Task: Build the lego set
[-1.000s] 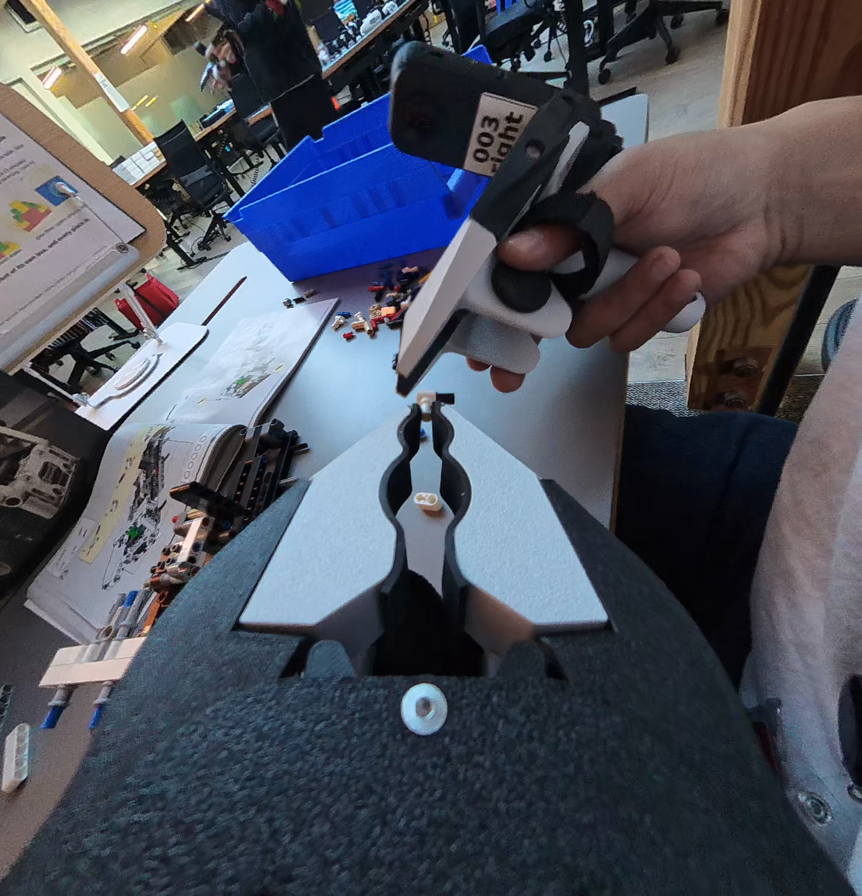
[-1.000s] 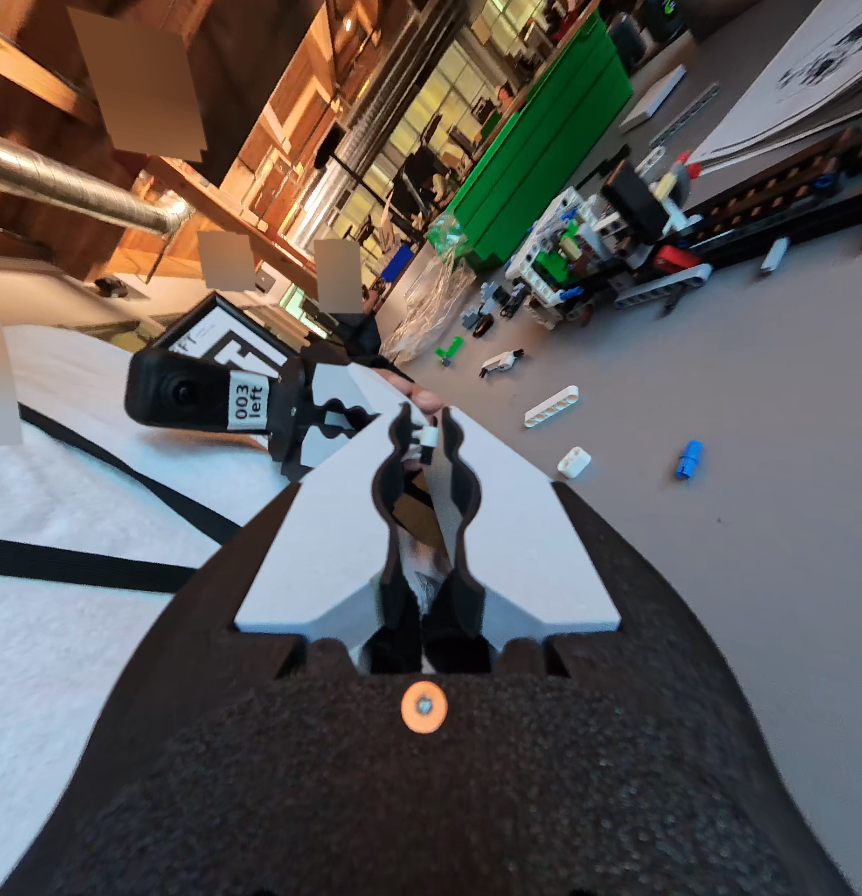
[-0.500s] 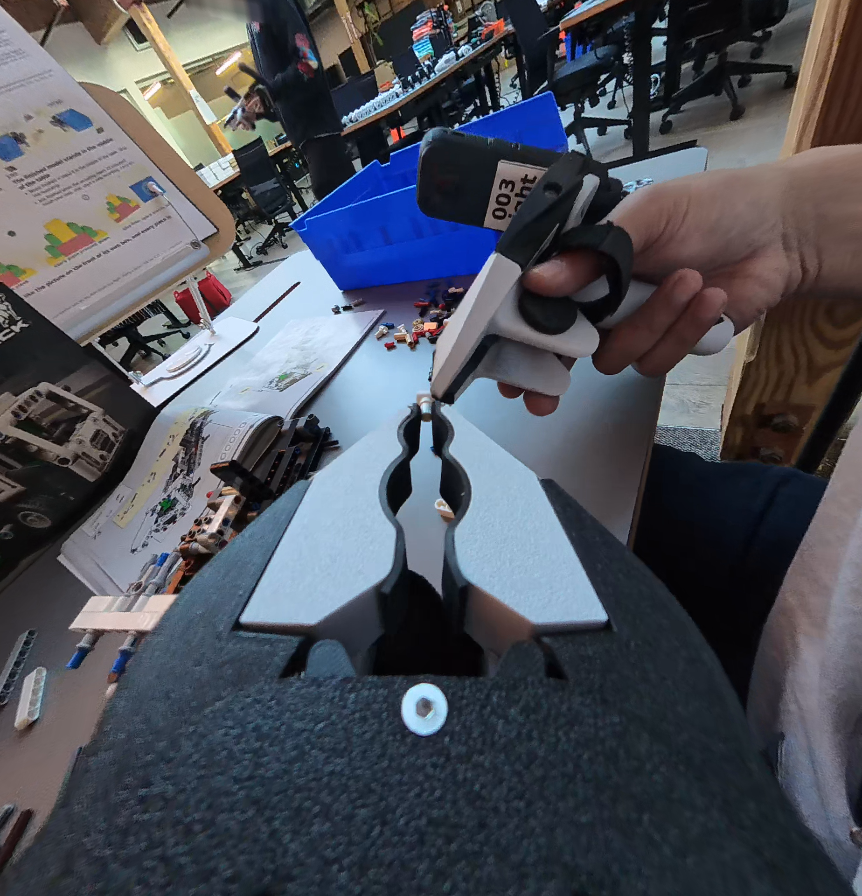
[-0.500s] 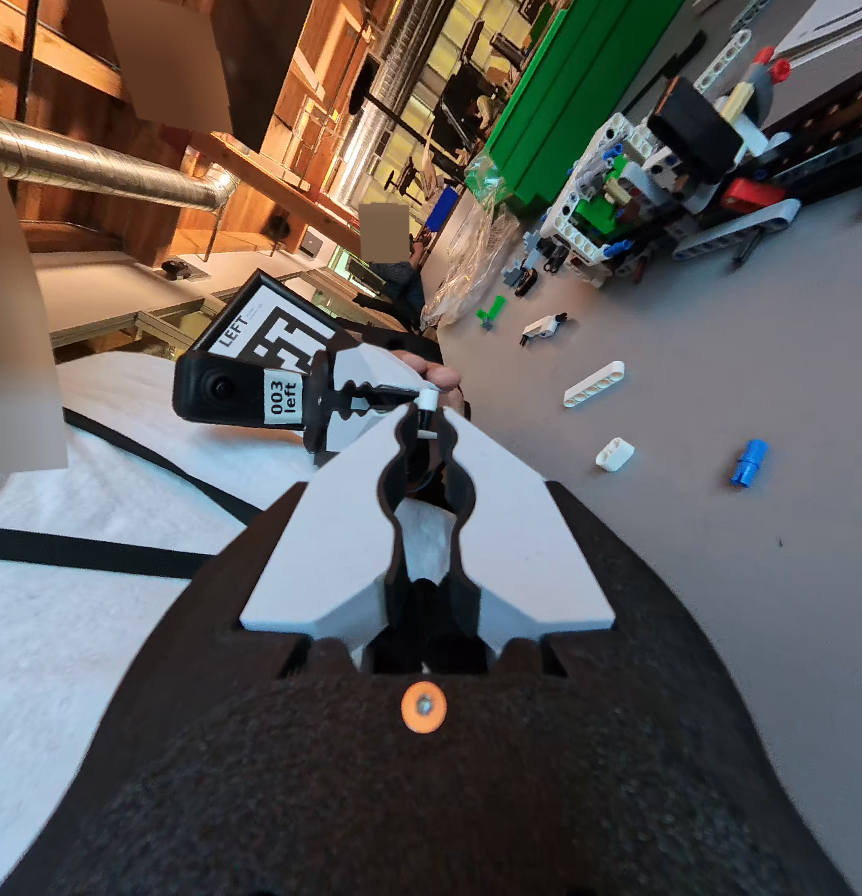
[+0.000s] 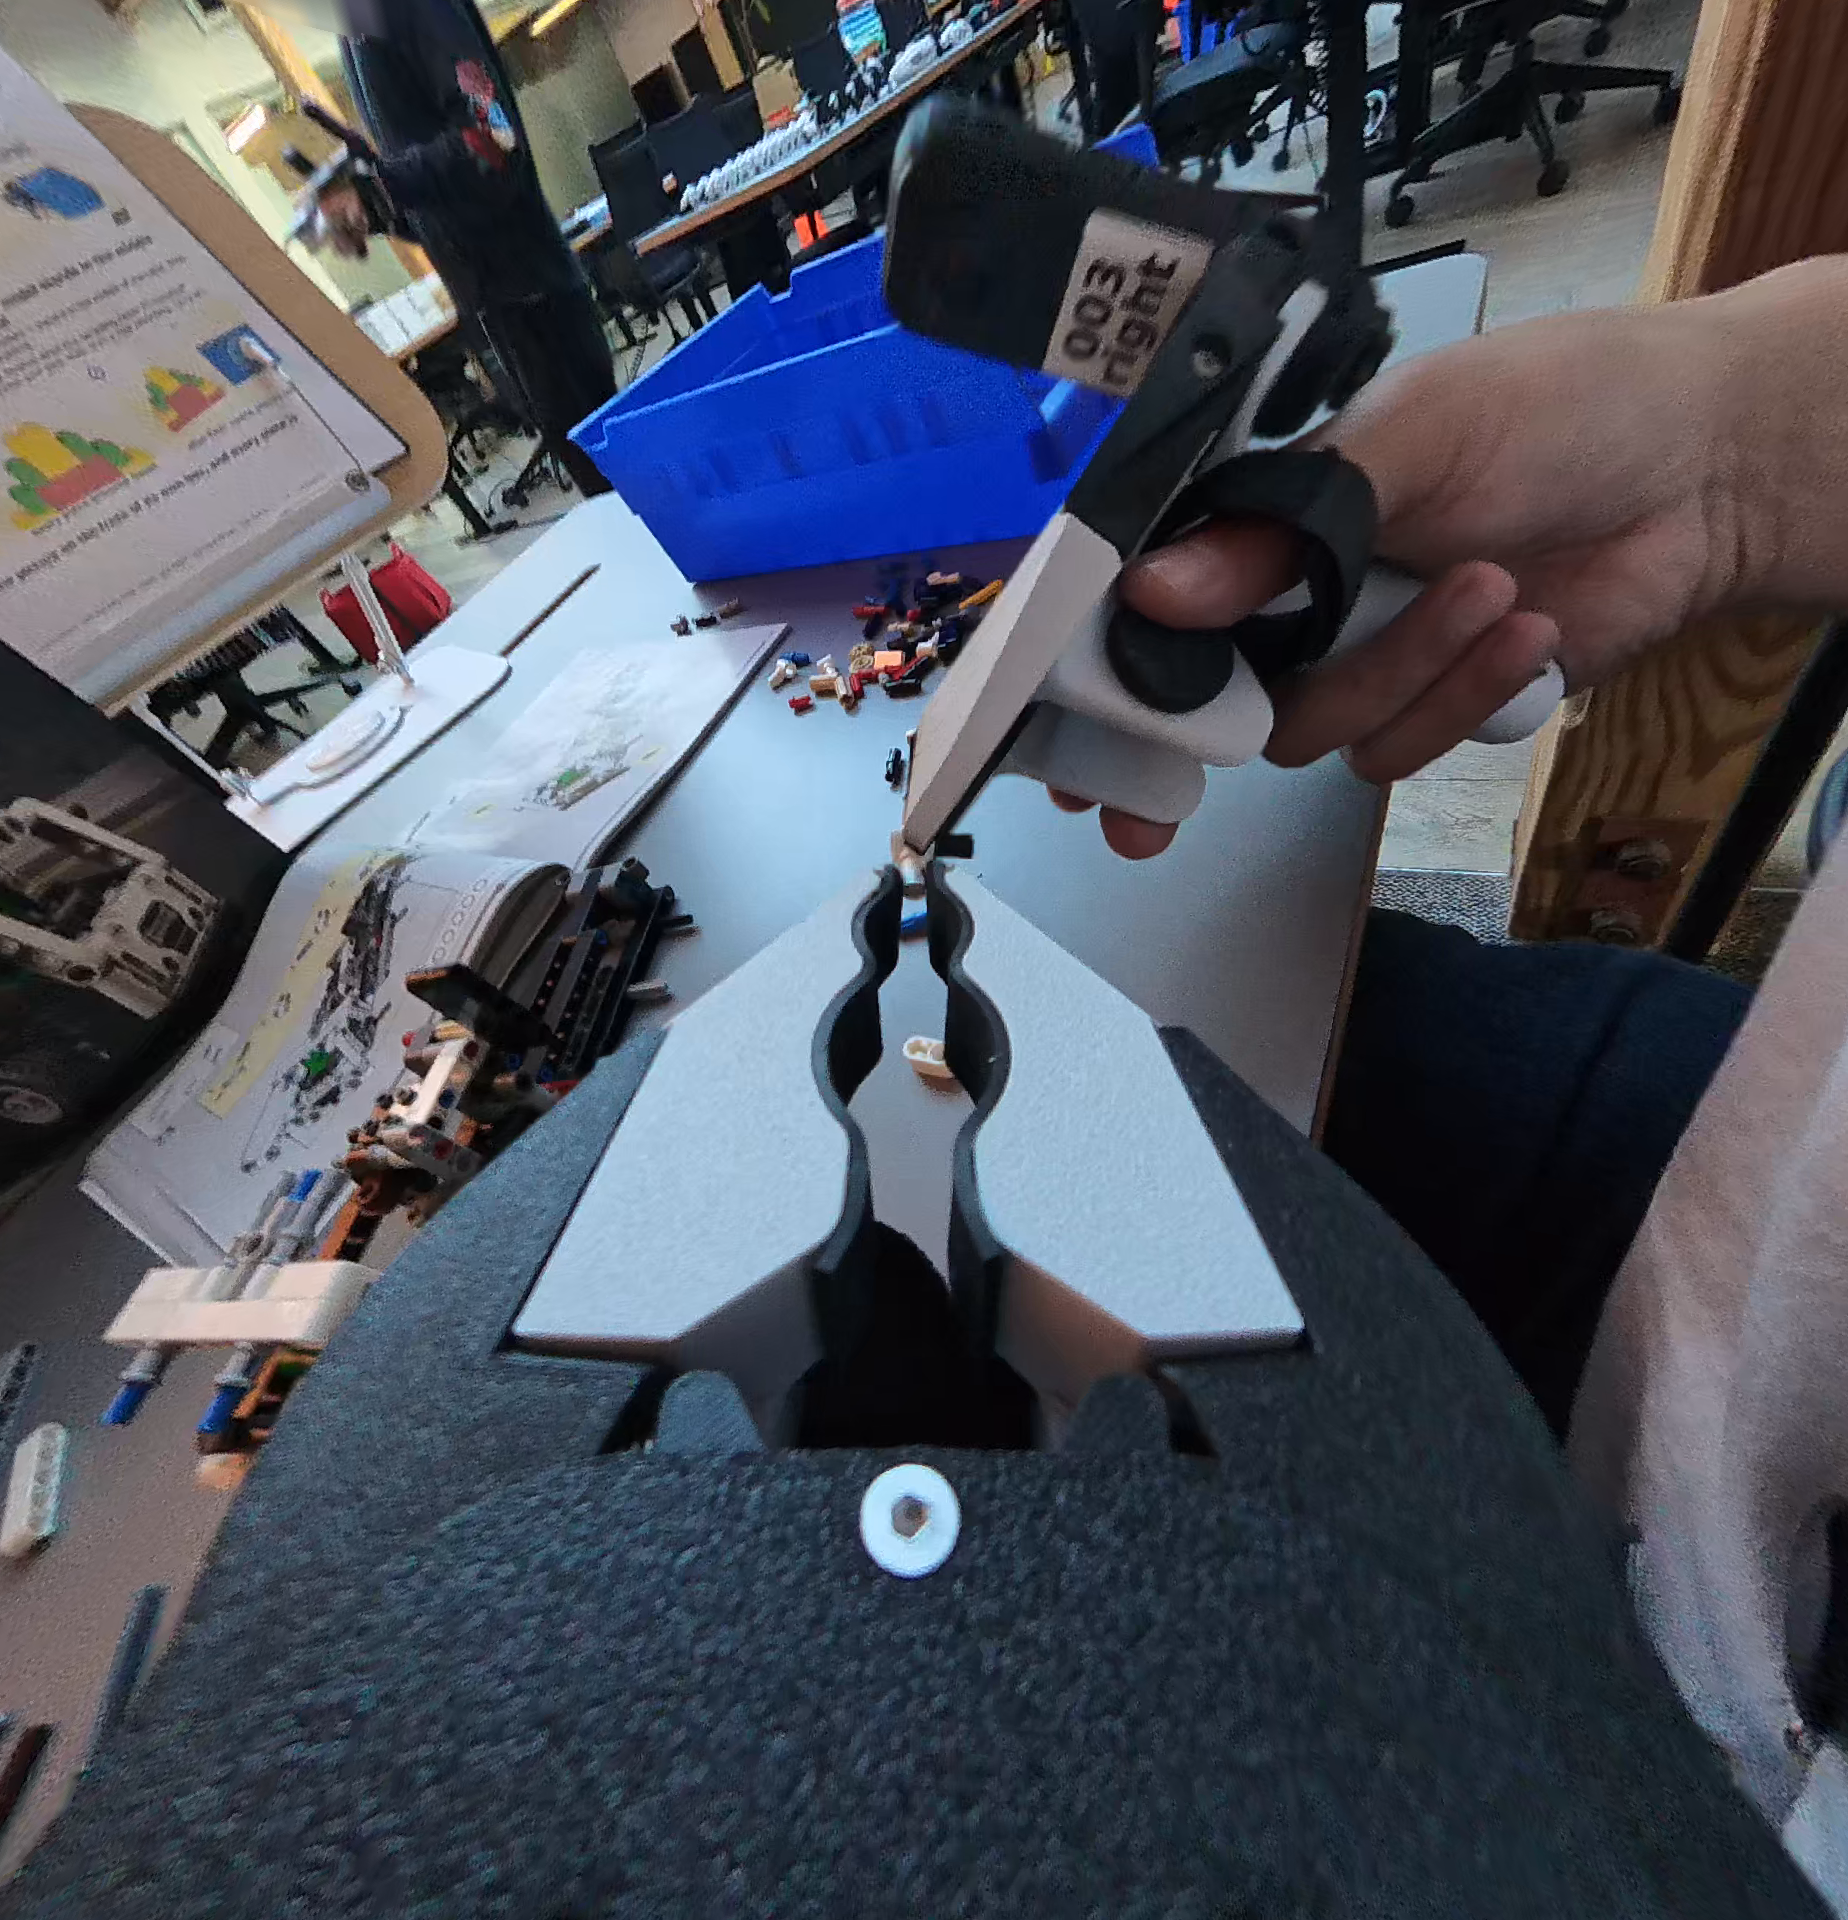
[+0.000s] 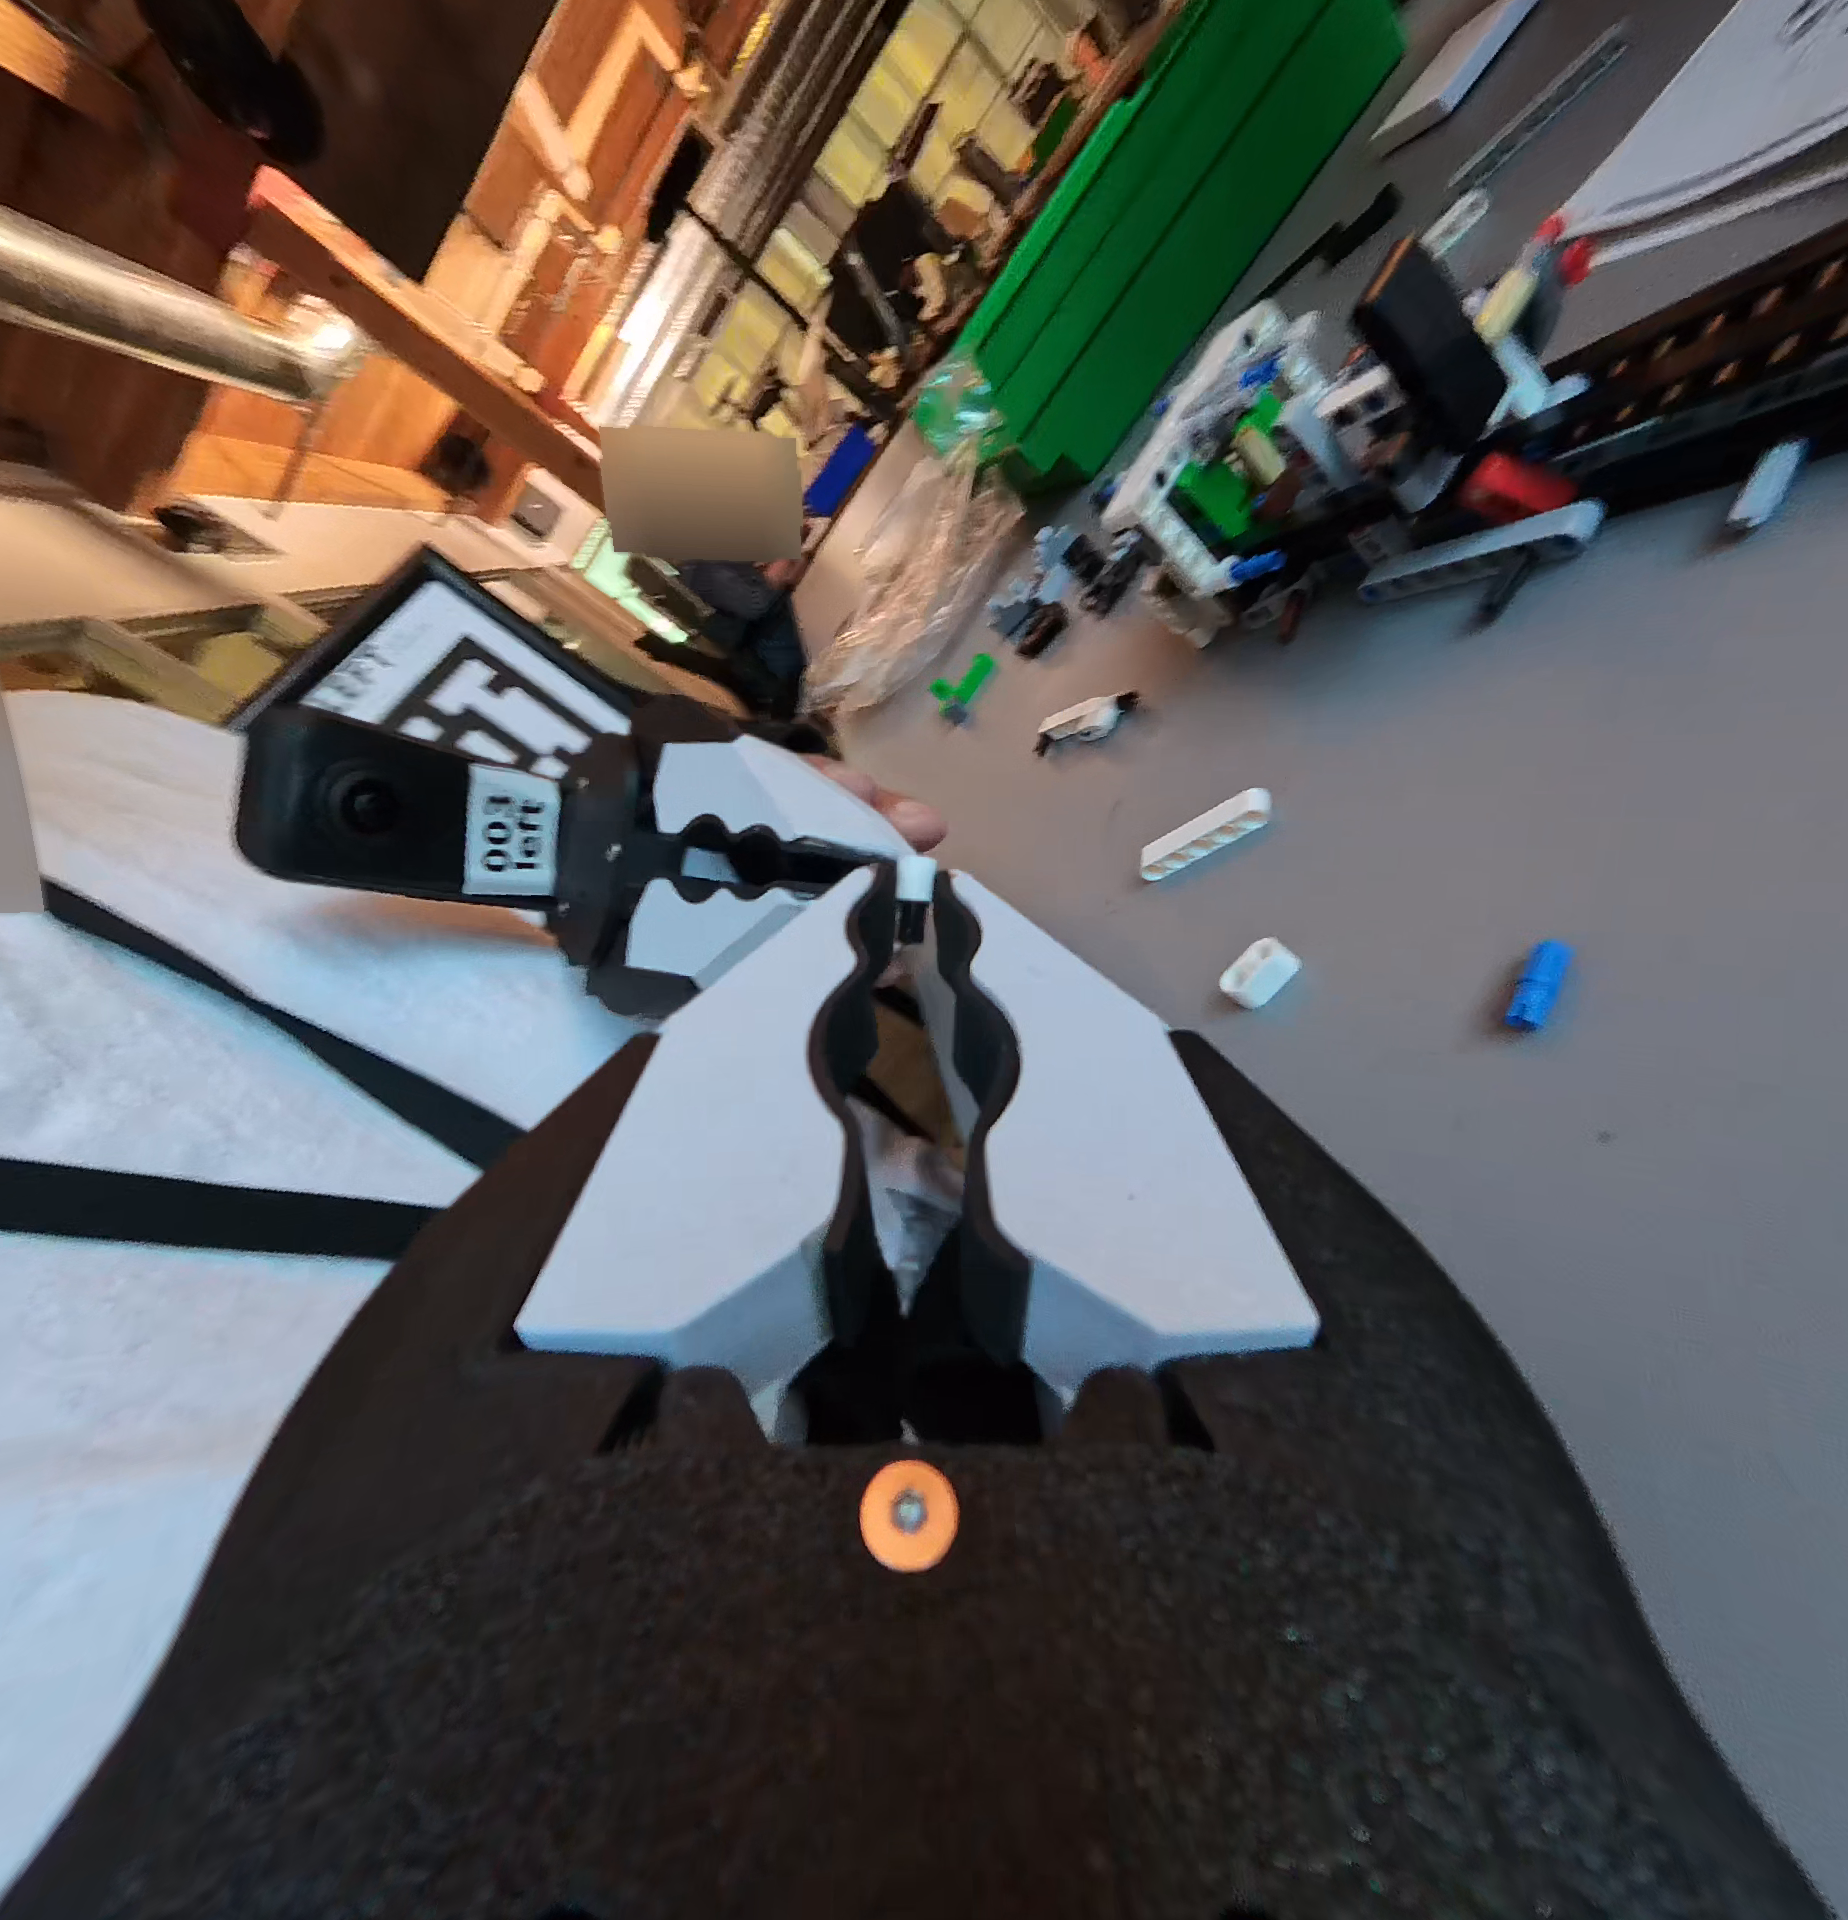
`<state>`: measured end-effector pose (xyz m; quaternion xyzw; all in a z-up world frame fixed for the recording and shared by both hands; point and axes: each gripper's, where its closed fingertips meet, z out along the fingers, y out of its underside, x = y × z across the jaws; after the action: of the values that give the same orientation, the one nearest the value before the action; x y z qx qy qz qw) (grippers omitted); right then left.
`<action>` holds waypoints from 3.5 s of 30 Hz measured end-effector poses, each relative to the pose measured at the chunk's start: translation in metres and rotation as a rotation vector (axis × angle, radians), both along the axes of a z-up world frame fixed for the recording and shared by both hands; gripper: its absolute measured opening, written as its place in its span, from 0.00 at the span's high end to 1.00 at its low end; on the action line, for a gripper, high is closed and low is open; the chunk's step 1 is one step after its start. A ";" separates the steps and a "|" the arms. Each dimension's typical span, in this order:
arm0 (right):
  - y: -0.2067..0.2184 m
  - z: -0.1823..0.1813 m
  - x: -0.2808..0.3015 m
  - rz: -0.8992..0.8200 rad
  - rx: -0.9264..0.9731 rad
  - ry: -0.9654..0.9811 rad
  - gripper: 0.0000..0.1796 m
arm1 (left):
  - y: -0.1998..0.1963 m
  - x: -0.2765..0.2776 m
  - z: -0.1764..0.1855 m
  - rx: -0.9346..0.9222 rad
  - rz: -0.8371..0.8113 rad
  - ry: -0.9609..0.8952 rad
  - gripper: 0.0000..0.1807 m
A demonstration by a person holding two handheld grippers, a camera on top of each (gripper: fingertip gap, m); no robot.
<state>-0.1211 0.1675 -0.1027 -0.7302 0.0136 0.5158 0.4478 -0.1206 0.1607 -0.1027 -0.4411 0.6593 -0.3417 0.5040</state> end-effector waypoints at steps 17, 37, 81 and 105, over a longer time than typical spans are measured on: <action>-0.003 -0.019 0.043 -0.127 -0.001 -0.126 0.97 | 0.021 0.020 -0.080 -0.382 0.261 0.496 0.84; -0.007 -0.016 0.047 -0.132 0.018 -0.090 0.97 | 0.030 -0.005 -0.084 -0.292 0.161 0.603 0.97; -0.005 -0.022 0.043 -0.118 -0.004 -0.122 0.97 | 0.018 -0.011 -0.082 0.060 -0.456 0.513 0.96; 0.011 0.005 0.006 0.079 0.049 0.037 0.98 | 0.046 -0.015 0.012 1.202 -0.212 -0.395 0.98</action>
<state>-0.1153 0.1788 -0.0979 -0.7091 -0.0198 0.5469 0.4445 -0.1355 0.2063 -0.0910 0.0571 0.6704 -0.0354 0.7389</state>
